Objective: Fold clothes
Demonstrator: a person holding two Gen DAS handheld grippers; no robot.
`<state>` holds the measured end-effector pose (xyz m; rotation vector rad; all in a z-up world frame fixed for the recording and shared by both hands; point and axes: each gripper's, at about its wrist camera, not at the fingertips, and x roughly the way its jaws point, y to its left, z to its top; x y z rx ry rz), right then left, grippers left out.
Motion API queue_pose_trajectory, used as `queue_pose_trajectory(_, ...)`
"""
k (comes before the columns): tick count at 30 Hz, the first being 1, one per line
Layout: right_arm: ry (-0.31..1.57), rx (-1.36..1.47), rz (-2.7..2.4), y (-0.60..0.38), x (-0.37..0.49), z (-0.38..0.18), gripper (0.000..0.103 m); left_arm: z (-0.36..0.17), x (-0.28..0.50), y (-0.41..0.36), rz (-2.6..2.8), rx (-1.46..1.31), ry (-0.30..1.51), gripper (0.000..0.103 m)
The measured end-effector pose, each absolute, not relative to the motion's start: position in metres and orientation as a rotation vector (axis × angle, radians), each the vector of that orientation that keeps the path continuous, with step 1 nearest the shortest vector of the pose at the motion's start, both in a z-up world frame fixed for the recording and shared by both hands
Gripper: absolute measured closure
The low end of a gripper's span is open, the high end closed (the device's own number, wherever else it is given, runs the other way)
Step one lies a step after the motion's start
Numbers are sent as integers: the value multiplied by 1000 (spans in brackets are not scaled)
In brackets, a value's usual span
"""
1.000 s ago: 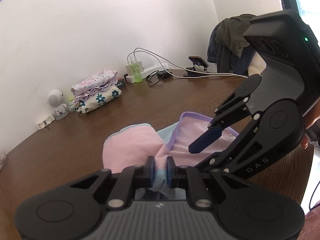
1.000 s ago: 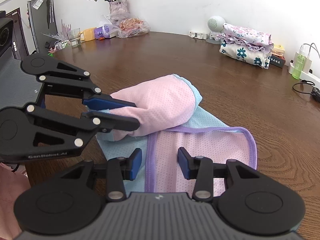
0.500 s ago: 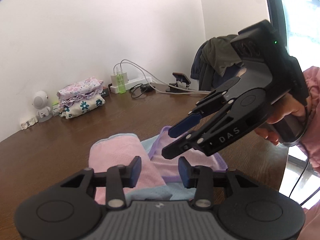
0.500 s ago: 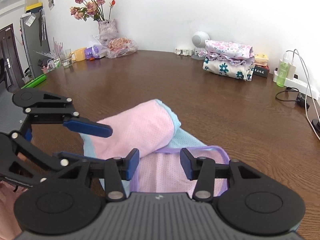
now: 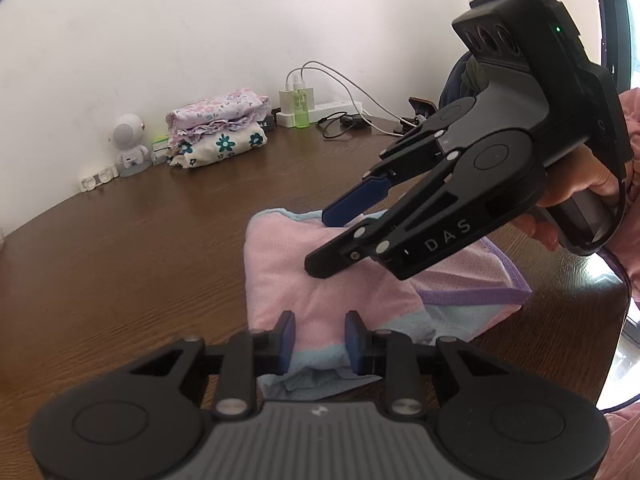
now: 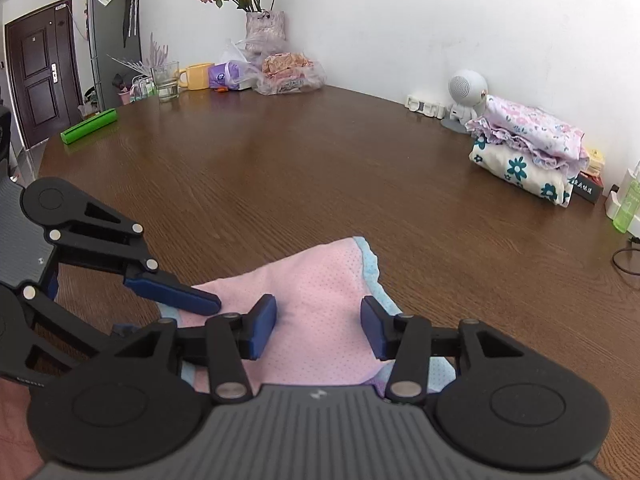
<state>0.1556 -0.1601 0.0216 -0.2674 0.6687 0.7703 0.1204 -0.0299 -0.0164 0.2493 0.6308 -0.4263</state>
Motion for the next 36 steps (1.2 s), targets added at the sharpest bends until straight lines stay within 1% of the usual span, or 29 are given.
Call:
queue_pose_trajectory(4, 710, -183, 779, -167, 162, 7, 52, -19, 124, -25, -433, 251, 636, 76)
queue_pose_trajectory(6, 713, -153, 772, -164, 160, 4, 50, -20, 123, -21, -429, 256, 636, 75)
queue_pose_trajectory(13, 660, -198, 733, -141, 141, 15, 49, -13, 116, -1, -405, 233, 639, 75)
queue_pose_trajectory(15, 613, -188, 739, -144, 132, 27, 49, -5, 111, 6, -417, 205, 616, 71)
queue_pose_trajectory(16, 591, -187, 743, -146, 128, 33, 49, 0, 109, 11, -425, 179, 603, 64)
queue_pose_trajectory(17, 581, -201, 747, -148, 125, 38, 49, 5, 107, 18, -429, 143, 588, 60)
queue_pose_trajectory(18, 575, -219, 750, -149, 121, 41, 49, 8, 107, 24, -428, 109, 585, 58)
queue_pose_trajectory(20, 592, -270, 749, -148, 118, 39, 49, 13, 111, 37, -416, 34, 592, 49)
queue_pose_trajectory(26, 669, -284, 747, -154, 122, 18, 49, 3, 137, 61, -394, -138, 706, 48)
queue_pose_trajectory(29, 676, -266, 752, -155, 124, 13, 49, -2, 146, 62, -409, -159, 743, 50)
queue_pose_trajectory(36, 686, -192, 753, -165, 127, 3, 49, -12, 158, 59, -424, -197, 813, 51)
